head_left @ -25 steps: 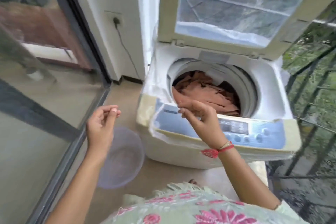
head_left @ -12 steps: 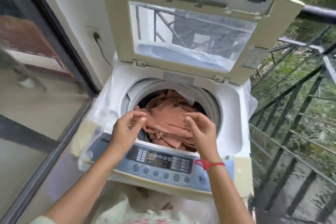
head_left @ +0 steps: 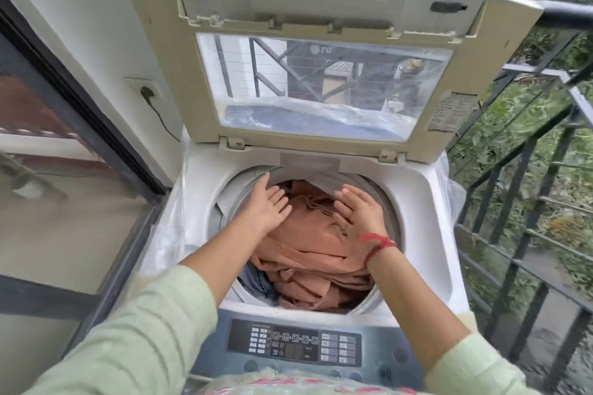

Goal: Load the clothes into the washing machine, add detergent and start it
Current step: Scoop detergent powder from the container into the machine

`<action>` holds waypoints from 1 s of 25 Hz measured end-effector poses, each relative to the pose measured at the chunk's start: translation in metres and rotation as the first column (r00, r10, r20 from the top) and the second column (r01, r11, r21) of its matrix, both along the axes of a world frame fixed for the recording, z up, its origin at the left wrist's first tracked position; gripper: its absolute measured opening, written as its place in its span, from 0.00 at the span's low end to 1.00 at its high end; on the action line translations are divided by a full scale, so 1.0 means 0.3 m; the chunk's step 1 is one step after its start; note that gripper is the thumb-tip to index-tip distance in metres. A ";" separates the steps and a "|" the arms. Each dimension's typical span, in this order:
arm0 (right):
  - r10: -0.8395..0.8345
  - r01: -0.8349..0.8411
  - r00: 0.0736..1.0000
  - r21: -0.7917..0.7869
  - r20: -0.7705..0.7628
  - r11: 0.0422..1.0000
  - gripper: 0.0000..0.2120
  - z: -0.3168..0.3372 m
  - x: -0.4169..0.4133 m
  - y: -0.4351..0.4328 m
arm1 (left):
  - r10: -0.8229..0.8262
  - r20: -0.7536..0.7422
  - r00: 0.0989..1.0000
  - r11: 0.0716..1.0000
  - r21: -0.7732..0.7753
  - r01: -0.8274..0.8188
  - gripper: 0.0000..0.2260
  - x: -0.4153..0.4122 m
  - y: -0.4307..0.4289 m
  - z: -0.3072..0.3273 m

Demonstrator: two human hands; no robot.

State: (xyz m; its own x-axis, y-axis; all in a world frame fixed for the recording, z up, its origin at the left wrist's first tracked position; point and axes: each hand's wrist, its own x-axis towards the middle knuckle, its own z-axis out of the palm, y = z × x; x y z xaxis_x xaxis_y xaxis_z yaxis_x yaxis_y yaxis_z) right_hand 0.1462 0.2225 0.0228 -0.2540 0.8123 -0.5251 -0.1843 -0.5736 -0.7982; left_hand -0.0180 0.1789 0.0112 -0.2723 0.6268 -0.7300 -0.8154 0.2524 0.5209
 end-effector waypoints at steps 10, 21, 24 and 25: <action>-0.299 0.040 0.859 -0.527 -0.416 0.849 0.47 -0.090 -0.235 0.261 | 0.113 0.371 0.922 0.980 0.114 -0.166 0.47 -0.039 0.229 -0.071; -0.295 0.081 0.908 -0.566 -0.298 0.821 0.31 -0.118 -0.247 0.260 | 0.060 0.158 0.986 0.998 0.027 -0.065 0.25 -0.011 0.247 -0.132; -0.236 0.064 0.937 -0.540 -0.256 0.839 0.22 -0.131 -0.232 0.236 | 0.023 0.055 0.998 1.000 -0.005 -0.023 0.18 -0.008 0.217 -0.156; -0.225 0.061 0.942 -0.535 -0.248 0.843 0.19 -0.138 -0.225 0.229 | 0.016 0.028 0.999 1.000 -0.013 -0.015 0.18 -0.007 0.205 -0.162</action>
State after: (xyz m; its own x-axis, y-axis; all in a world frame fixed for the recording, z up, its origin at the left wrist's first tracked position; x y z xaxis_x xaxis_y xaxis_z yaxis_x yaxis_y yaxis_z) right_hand 0.0787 0.2913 -0.0186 -0.3631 0.4854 -0.7954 -0.4716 -0.8319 -0.2924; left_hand -0.0200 0.2405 -0.0375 -0.2610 0.6135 -0.7453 -0.8337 0.2459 0.4944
